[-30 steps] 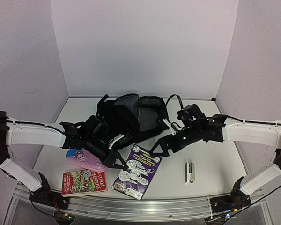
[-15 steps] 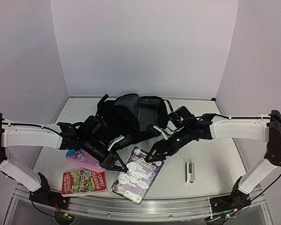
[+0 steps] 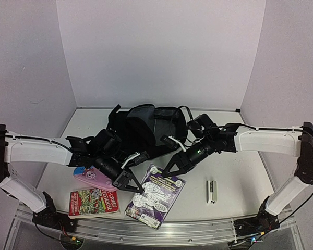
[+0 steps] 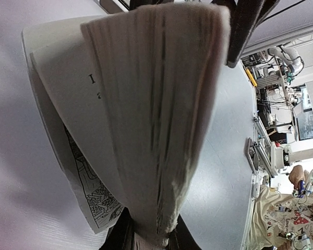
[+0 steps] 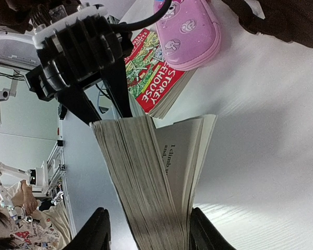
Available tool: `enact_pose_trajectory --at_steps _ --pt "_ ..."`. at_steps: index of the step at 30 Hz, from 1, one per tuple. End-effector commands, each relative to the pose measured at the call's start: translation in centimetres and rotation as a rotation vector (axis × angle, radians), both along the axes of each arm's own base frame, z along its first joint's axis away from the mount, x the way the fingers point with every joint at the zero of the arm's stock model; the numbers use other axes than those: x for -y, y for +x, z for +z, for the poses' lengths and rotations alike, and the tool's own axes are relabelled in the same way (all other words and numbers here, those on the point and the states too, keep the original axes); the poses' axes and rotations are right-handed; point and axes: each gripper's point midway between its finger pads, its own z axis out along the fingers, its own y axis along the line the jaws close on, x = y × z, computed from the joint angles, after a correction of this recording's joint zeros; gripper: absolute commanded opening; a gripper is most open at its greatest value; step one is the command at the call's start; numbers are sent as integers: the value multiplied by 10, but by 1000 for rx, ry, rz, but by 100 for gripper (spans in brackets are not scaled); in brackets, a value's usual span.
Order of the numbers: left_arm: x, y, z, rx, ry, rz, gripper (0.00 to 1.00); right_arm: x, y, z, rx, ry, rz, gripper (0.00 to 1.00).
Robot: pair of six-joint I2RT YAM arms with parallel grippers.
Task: Pack the student bag
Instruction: Pick up the book from the center of the board.
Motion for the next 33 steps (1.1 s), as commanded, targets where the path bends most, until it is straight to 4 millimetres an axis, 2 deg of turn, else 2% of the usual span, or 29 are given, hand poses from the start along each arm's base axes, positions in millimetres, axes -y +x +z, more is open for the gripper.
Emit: enact_pose_trajectory --at_steps 1,4,8,11,13,15,17,19,21,22,24,26,28,31,33 --pt "26 13 39 70 -135 -12 0 -14 -10 7 8 60 64 37" --pt "29 18 40 68 -135 11 0 -19 -15 -1 3 44 77 29" --pt "29 22 42 78 -132 38 0 -26 -23 -7 -2 43 106 24" --pt "29 26 39 81 -114 61 0 -28 -20 -6 21 41 92 12" --pt "29 30 35 82 -96 84 0 -29 -14 2 63 50 67 1" --pt "27 40 31 81 -65 135 4 -29 1 12 132 42 -7 0" --pt "23 54 27 81 -25 204 26 -23 30 20 228 -4 -157 0" --pt "16 75 28 100 7 295 49 -10 60 33 307 -37 -317 0" --pt "8 94 37 114 9 373 67 8 85 49 359 -45 -448 0" --pt "2 108 43 121 5 428 72 17 92 62 389 -36 -500 0" --pt "-11 135 57 130 -5 538 79 35 107 84 451 -26 -608 0" --pt "-29 170 71 129 -12 681 85 55 117 108 509 -20 -709 0" --pt "-42 197 80 122 -12 785 90 80 130 122 555 -45 -820 0" --pt "-64 241 83 39 -21 944 95 122 147 146 636 -96 -1007 0" --pt "-70 263 80 -62 -68 1001 97 146 157 157 676 -128 -1106 0"
